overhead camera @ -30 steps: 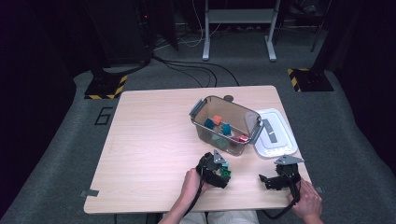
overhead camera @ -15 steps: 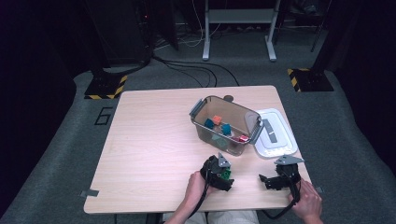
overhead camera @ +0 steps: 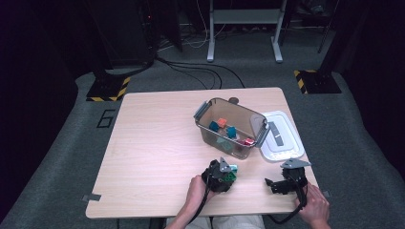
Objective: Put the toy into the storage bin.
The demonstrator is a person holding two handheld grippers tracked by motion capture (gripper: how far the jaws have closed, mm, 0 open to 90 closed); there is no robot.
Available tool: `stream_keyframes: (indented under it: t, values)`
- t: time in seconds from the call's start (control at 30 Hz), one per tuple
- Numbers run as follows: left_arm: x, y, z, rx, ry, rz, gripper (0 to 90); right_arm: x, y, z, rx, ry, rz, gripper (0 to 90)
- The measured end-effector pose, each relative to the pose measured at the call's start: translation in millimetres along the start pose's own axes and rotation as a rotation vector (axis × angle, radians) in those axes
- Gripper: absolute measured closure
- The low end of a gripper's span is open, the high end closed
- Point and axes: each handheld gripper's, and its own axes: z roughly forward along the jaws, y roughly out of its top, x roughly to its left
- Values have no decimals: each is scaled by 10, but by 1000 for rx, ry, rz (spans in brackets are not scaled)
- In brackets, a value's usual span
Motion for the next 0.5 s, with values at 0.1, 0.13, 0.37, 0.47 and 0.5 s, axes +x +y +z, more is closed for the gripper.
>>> stream_keyframes:
  t: [0.1,0.13,0.37,0.47,0.5]
  values:
    - [25,-14,-40,-2,2,-2,587,0,0,0,0,0,0,0]
    - [36,-18,-63,-3,0,-5,587,0,0,0,0,0,0,0]
    - [109,-41,-216,-11,20,-9,588,0,0,0,0,0,0,0]
    - [162,-56,-297,-12,31,-13,588,2,0,0,1,0,2,0]
    - [178,-59,-315,-14,33,-15,587,0,0,0,0,0,0,0]
